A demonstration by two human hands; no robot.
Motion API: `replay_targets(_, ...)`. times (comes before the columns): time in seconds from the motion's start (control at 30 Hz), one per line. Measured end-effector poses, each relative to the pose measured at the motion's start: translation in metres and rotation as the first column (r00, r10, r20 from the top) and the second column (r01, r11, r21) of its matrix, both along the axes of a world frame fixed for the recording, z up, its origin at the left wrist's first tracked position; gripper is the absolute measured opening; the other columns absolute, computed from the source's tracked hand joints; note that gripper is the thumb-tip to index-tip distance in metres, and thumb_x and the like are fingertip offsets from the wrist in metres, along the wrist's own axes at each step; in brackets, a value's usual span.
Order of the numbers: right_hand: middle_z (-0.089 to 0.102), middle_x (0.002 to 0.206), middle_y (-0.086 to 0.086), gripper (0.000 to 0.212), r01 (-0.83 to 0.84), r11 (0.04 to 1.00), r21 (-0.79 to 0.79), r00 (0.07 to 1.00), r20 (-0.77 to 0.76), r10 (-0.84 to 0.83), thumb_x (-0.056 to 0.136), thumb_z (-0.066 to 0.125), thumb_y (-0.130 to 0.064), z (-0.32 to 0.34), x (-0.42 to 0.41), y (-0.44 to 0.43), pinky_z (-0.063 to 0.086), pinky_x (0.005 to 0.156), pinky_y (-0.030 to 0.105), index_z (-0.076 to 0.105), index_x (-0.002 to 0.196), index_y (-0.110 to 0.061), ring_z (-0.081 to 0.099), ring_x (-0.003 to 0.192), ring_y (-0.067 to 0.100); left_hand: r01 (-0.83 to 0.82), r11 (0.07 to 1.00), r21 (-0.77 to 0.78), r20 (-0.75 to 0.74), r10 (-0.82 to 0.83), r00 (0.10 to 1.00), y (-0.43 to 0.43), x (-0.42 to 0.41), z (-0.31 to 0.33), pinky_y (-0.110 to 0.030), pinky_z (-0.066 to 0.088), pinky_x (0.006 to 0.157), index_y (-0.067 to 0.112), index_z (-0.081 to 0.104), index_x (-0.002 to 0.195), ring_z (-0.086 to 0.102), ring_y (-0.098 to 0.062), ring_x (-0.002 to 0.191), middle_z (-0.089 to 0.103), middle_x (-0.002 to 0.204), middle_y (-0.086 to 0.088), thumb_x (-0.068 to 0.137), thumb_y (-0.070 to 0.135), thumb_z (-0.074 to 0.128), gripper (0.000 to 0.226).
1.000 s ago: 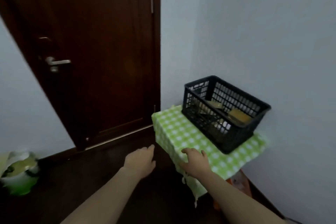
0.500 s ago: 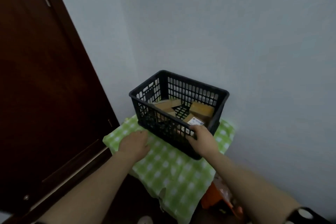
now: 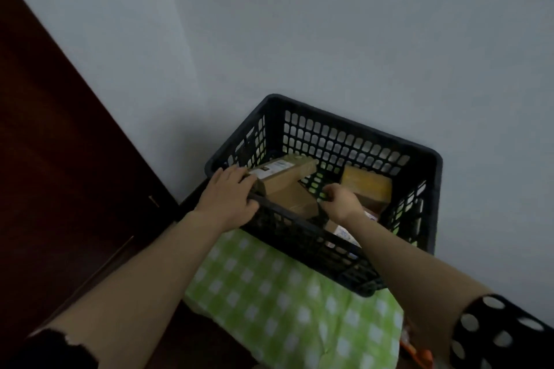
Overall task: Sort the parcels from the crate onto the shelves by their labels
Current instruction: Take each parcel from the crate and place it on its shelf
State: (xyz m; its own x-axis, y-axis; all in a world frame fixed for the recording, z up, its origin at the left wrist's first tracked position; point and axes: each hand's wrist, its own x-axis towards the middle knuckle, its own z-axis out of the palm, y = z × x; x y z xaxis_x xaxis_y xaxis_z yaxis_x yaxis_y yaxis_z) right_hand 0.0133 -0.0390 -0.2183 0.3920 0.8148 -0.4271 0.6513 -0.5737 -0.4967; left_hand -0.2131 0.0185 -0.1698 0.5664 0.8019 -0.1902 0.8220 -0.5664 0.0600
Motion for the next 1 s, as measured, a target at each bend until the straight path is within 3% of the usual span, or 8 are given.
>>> replay_targets(0.13, 0.056, 0.093, 0.013, 0.011, 0.219, 0.962, -0.164, 0.939, -0.234, -0.254, 0.095, 0.050, -0.013, -0.026, -0.004, 0.040, 0.040, 0.064, 0.030, 0.057, 0.094, -0.004, 0.052, 0.079, 0.024, -0.019, 0.997, -0.073, -0.033, 0.016, 0.999, 0.034, 0.001, -0.027, -0.043, -0.005, 0.119, 0.021, 0.008, 0.152, -0.007, -0.020, 0.147, 0.001, 0.160, -0.003, 0.100, 0.050, 0.014, 0.060)
replay_targets(0.2, 0.054, 0.091, 0.014, 0.017, 0.245, 0.938, -0.247, 0.906, -0.287, -0.312, 0.097, 0.047, -0.012, -0.043, -0.003, 0.056, 0.037, 0.057, 0.028, 0.053, 0.083, -0.006, 0.049, 0.071, 0.022, -0.013, 0.990, -0.138, -0.091, 0.000, 0.996, 0.044, -0.001, -0.040, -0.042, -0.009, 0.118, 0.019, -0.002, 0.152, -0.014, -0.020, 0.146, -0.009, 0.160, -0.005, 0.099, 0.052, 0.011, 0.064)
replay_targets(0.33, 0.055, 0.117, 0.019, 0.013, 0.289, 0.877, -0.384, 0.808, -0.393, -0.439, 0.095, 0.046, -0.012, -0.073, 0.000, 0.078, 0.046, 0.090, 0.043, 0.051, 0.105, -0.005, 0.056, 0.106, 0.037, -0.045, 0.974, -0.222, -0.051, 0.034, 0.998, 0.047, -0.006, -0.062, -0.037, -0.016, 0.114, 0.021, -0.007, 0.152, -0.021, -0.019, 0.144, -0.016, 0.159, -0.004, 0.099, 0.052, 0.012, 0.064)
replay_targets(0.5, 0.055, 0.096, 0.014, 0.012, 0.359, 0.827, -0.432, 0.718, -0.439, -0.541, 0.094, 0.057, -0.014, -0.083, -0.006, 0.085, 0.048, 0.092, 0.046, 0.047, 0.094, -0.008, 0.057, 0.094, 0.031, -0.063, 0.966, -0.252, -0.034, 0.056, 0.998, 0.049, -0.005, -0.067, -0.036, -0.020, 0.113, 0.024, -0.005, 0.152, -0.025, -0.017, 0.143, -0.017, 0.158, -0.001, 0.099, 0.052, 0.013, 0.063)
replay_targets(0.63, 0.050, 0.116, 0.015, 0.030, 0.436, 0.838, -0.329, 0.666, -0.508, -0.546, 0.092, 0.059, -0.029, -0.050, 0.005, 0.082, 0.052, 0.074, 0.041, 0.048, 0.112, -0.010, 0.054, 0.102, 0.034, -0.115, 0.948, -0.297, -0.042, 0.107, 0.993, 0.045, -0.003, -0.060, -0.036, -0.016, 0.115, 0.020, -0.006, 0.152, -0.023, -0.018, 0.143, -0.016, 0.159, -0.004, 0.100, 0.050, 0.018, 0.065)
replay_targets(0.77, 0.056, 0.096, 0.014, 0.036, 0.437, 0.861, -0.259, 0.687, -0.522, -0.505, 0.084, 0.061, -0.038, 0.007, 0.045, 0.066, 0.045, 0.055, 0.031, 0.051, 0.104, -0.010, 0.053, 0.072, 0.021, -0.225, 0.900, -0.372, 0.152, 0.299, 0.942, 0.031, 0.006, -0.030, -0.032, -0.001, 0.117, 0.016, -0.003, 0.152, -0.013, -0.018, 0.146, -0.008, 0.160, -0.003, 0.095, 0.044, 0.046, 0.081)
replay_targets(0.87, 0.058, 0.072, 0.008, 0.038, 0.389, 0.891, -0.236, 0.715, -0.533, -0.453, 0.087, 0.050, -0.048, 0.050, 0.069, 0.057, 0.031, 0.035, 0.017, 0.054, 0.096, -0.011, 0.044, 0.045, 0.013, -0.194, 0.918, -0.346, 0.259, 0.292, 0.921, 0.014, 0.018, 0.005, -0.032, 0.006, 0.119, 0.018, -0.004, 0.152, -0.007, -0.016, 0.146, -0.004, 0.160, 0.000, 0.086, 0.033, 0.064, 0.096)
replay_targets(1.0, 0.046, 0.044, 0.001, 0.052, 0.175, 0.966, -0.190, 0.711, -0.654, -0.258, 0.094, 0.030, -0.049, 0.115, 0.069, 0.046, 0.019, 0.033, 0.008, 0.057, 0.072, -0.010, 0.028, 0.027, 0.007, -0.180, 0.945, -0.274, 0.363, 0.275, 0.890, -0.007, 0.027, 0.053, -0.037, 0.012, 0.119, 0.018, -0.004, 0.152, 0.002, -0.017, 0.146, 0.002, 0.159, 0.001, 0.077, 0.037, 0.074, 0.110)
